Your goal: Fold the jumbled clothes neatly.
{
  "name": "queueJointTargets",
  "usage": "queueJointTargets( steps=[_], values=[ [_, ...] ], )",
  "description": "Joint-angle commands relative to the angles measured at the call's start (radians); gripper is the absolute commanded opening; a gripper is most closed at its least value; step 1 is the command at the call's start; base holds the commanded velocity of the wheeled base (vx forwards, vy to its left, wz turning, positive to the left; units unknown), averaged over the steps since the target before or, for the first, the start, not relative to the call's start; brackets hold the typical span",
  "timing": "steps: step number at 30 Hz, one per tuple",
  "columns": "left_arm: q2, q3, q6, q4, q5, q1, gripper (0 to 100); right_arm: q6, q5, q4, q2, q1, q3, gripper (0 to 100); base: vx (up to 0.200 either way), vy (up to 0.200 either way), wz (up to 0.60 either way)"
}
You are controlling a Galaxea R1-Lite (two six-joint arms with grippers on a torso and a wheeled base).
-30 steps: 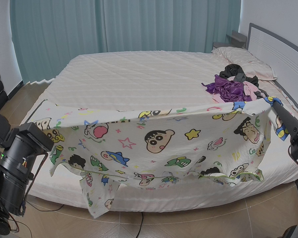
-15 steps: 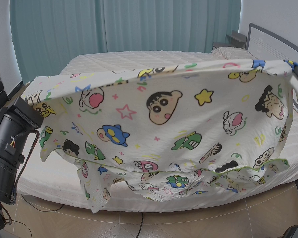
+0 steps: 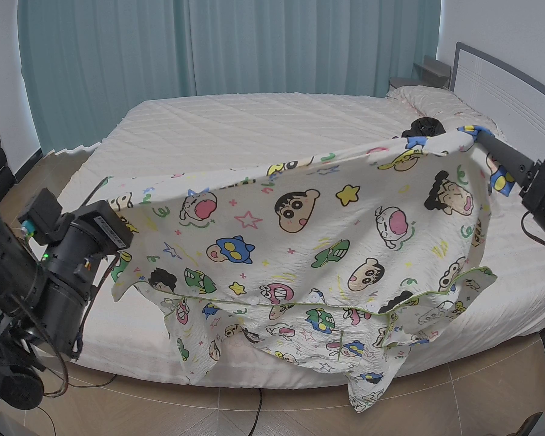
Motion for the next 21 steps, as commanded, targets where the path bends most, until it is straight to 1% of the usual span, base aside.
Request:
queueJointTargets(
  steps=[1,2,4,9,13,18,21],
  values=[
    [0.159,-0.021,-0.017,-0.001,-0.001,0.065,0,-0.005,-0.002,-0.022,0.139,-0.039,-0.01,0,0.0,0.0,0.0],
    [0.159,-0.021,-0.017,-0.001,-0.001,0.065,0,-0.005,-0.002,-0.022,0.139,-0.039,-0.01,0,0.2,0.0,0.0],
    [0.208,-0.046,-0.017,0.0,-0.001,0.082,0,-0.002,-0.002,-0.074,0.187,-0.053,-0.013,0,0.2,0.0,0.0],
    [0.268,-0.099,-0.017,0.0,0.001,0.094,0,-0.005,-0.016,-0.154,0.271,-0.071,-0.036,0,0.2,0.0,0.0],
    [0.307,-0.158,-0.017,0.002,0.002,0.12,0,-0.005,-0.027,-0.181,0.314,-0.087,-0.055,0,0.2,0.0,0.0],
    [0.339,-0.208,-0.015,0.005,0.002,0.151,0,-0.002,-0.028,-0.183,0.345,-0.105,-0.075,0,0.2,0.0,0.0],
    [0.348,-0.237,-0.015,0.054,0.002,0.154,0,-0.001,-0.028,-0.184,0.366,-0.108,-0.076,0,0.2,0.0,0.0]
  ],
)
